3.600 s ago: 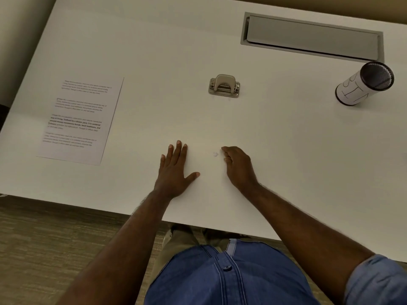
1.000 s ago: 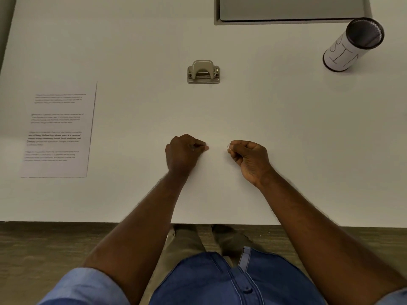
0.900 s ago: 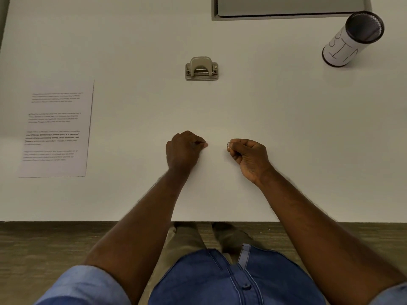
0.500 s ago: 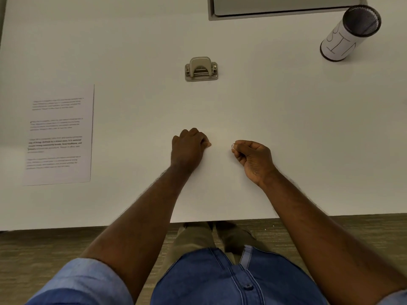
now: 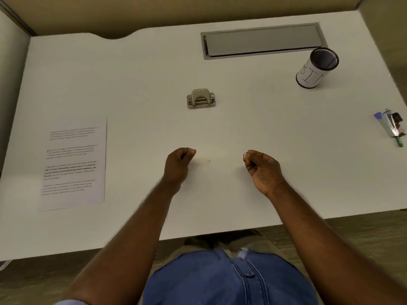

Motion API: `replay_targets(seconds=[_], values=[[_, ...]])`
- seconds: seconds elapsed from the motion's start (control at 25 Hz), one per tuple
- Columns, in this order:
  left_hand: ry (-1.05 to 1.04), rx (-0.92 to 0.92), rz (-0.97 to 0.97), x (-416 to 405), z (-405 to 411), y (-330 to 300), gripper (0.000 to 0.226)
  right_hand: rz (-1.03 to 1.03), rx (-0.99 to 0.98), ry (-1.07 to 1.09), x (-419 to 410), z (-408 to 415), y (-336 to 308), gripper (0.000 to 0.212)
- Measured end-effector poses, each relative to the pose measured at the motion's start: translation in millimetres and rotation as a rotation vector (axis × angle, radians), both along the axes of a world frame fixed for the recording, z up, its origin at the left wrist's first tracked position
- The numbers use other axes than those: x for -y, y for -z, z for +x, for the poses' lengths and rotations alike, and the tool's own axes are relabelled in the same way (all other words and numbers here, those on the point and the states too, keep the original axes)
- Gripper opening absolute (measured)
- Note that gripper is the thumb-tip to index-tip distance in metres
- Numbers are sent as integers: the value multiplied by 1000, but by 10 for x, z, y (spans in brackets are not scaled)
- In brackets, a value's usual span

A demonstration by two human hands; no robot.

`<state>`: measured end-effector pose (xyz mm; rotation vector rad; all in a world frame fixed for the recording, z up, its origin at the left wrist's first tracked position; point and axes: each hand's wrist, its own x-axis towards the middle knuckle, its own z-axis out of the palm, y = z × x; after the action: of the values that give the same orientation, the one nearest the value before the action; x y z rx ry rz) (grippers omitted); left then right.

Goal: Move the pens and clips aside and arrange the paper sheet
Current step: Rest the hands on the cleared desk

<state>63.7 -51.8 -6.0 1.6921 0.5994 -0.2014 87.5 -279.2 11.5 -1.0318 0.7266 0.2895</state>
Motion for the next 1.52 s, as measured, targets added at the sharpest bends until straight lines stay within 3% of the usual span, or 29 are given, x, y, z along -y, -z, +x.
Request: replay_targets(seconds=[0.28, 0.56, 0.76, 0.96, 1.04, 1.24, 1.4, 1.52], values=[[79, 61, -218, 258, 291, -393, 17, 67, 65, 116, 404, 213, -255, 17], [239, 64, -209, 1296, 1289, -515, 12, 72, 130, 210, 1195, 1096, -430, 12], [359, 124, -93, 2360, 2468, -683, 12, -221, 239, 175, 1937, 2241, -544, 8], [441, 280, 131, 3025, 3373, -622, 12, -889, 386, -88, 2246, 3055, -426, 9], [487, 279, 256, 3135, 3596, -532, 16, -1039, 435, -214, 2304, 3238, -378, 13], [527, 241, 489, 3167, 3778, -400, 19, -1185, 498, -443, 2333, 3439, -340, 22], [471, 252, 418, 3183, 3814, -443, 12, -1256, 560, -398, 2334, 3485, -386, 5], [442, 262, 336, 3193, 3797, -469, 18, -1137, 573, -387, 2324, 3477, -397, 17]])
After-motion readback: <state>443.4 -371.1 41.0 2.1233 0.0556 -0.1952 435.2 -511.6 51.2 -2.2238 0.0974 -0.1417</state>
